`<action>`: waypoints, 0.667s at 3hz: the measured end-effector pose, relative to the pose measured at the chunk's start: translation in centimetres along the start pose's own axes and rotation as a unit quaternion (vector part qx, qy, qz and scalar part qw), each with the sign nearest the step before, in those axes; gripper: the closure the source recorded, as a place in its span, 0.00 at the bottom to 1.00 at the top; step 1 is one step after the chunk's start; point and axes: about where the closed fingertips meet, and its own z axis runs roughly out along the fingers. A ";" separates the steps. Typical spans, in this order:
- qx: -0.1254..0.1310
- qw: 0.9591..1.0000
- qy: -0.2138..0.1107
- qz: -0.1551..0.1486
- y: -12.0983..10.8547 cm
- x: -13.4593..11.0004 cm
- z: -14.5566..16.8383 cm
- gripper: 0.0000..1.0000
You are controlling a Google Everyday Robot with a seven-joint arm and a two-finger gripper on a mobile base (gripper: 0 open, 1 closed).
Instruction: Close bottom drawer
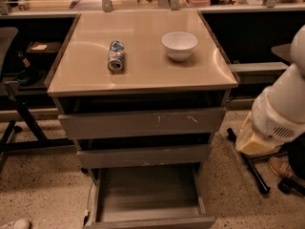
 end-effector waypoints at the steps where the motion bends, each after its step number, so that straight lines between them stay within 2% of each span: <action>1: -0.031 0.999 0.016 0.002 2.2 1.2 2.6 1.00; 2: -0.031 0.999 0.016 0.002 2.2 1.2 2.6 1.00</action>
Offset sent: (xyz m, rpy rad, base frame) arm -0.0210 -0.0018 -0.0301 -0.0150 0.0696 0.0049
